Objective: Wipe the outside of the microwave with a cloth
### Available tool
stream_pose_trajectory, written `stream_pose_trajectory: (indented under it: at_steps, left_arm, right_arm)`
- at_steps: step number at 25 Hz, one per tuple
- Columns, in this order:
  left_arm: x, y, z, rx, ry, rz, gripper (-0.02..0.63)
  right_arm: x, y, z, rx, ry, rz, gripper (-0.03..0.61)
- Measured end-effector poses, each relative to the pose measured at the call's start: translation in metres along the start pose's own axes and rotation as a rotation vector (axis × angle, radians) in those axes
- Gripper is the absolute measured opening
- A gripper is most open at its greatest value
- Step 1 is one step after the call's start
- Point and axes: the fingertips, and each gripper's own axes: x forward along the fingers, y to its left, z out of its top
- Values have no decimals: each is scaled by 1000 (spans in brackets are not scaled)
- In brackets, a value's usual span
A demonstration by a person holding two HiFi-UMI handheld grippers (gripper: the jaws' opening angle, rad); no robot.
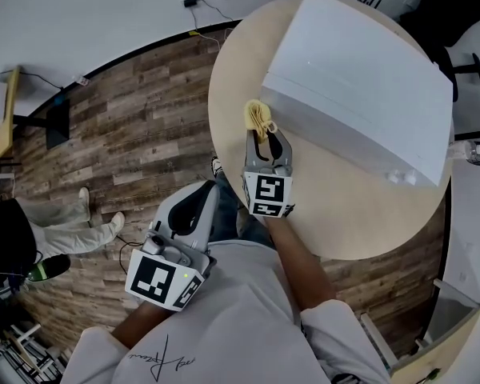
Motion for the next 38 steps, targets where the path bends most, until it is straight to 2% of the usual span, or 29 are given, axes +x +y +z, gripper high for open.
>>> stream_pose_trajectory:
  at_steps: [38]
  left_arm:
    - [15, -70, -5, 57, 14, -98, -8]
  right_arm:
    - [-56, -79, -1, 28, -31, -152, 123]
